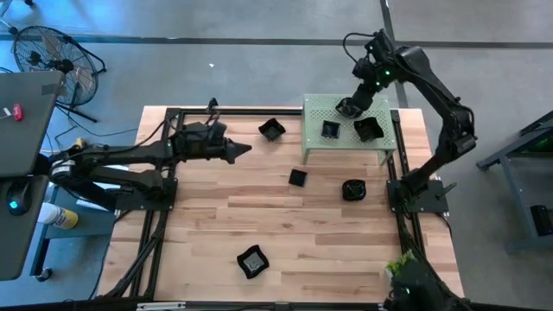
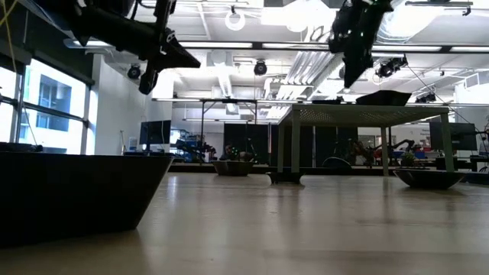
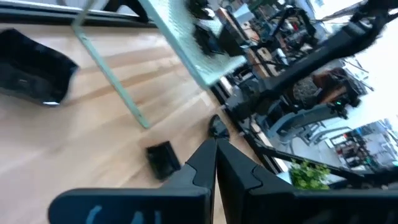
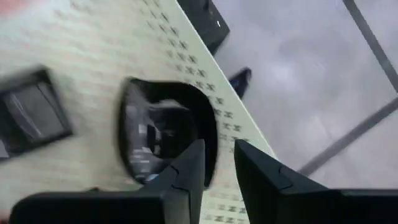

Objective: Pick & Place Mini shaped plates
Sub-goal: Stack the black square plate on top of the black square plate on the shelf

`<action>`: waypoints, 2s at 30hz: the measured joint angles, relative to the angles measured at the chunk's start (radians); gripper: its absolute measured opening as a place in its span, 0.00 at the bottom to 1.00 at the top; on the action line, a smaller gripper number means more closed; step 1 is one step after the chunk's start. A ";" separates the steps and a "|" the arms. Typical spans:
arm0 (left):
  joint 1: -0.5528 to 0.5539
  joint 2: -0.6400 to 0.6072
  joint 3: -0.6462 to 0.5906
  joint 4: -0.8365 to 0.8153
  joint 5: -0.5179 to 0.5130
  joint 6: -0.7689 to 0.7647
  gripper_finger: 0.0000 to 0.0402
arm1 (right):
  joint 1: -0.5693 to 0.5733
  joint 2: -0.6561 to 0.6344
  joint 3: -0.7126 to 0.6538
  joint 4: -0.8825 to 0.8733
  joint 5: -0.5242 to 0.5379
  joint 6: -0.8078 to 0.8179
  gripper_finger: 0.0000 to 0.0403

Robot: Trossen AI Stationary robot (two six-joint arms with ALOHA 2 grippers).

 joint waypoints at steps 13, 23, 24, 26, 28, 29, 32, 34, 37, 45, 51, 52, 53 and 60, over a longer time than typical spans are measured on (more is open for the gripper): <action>0.212 0.000 0.000 -0.186 0.125 0.206 0.00 | 0.369 -0.157 0.000 0.088 -0.079 0.331 0.03; 0.220 0.001 0.000 -0.195 0.117 0.314 0.00 | 0.789 -0.254 -0.273 0.446 0.096 0.758 0.01; 0.220 0.001 0.000 -0.196 0.117 0.315 0.00 | 0.829 -0.268 -0.324 0.503 0.121 0.819 0.01; 0.220 0.001 0.000 -0.195 0.117 0.315 0.00 | 0.913 -0.291 -0.427 0.615 0.189 0.942 0.01; 0.220 0.001 0.000 -0.194 0.126 0.317 0.00 | 0.990 -0.302 -0.513 0.684 0.286 1.082 0.00; 0.220 0.001 0.000 -0.194 0.133 0.321 0.00 | 1.024 -0.302 -0.548 0.700 0.337 1.163 0.00; 0.220 0.001 0.000 -0.193 0.161 0.335 0.00 | 1.102 -0.289 -0.639 0.724 0.454 1.400 0.02; 0.220 0.001 0.000 -0.193 0.179 0.342 0.00 | 1.134 -0.274 -0.694 0.734 0.511 1.560 0.03; 0.220 0.001 0.000 -0.196 0.182 0.360 0.00 | 1.154 -0.239 -0.781 0.783 0.518 1.742 0.07; 0.220 0.001 0.000 -0.199 0.182 0.361 0.00 | 1.113 -0.106 -0.948 1.124 0.470 1.842 0.28; 0.220 0.001 0.000 -0.223 0.185 0.361 0.00 | 1.061 0.008 -0.943 1.134 0.458 1.843 0.33; 0.220 0.001 0.000 -0.226 0.185 0.361 0.00 | 1.057 0.028 -0.943 1.143 0.452 1.844 0.33; 0.220 0.001 0.000 -0.230 0.185 0.361 0.00 | 1.053 0.049 -0.943 1.159 0.449 1.844 0.33; 0.220 0.001 0.000 -0.243 0.185 0.360 0.00 | 1.053 0.133 -0.943 1.213 0.444 1.844 0.25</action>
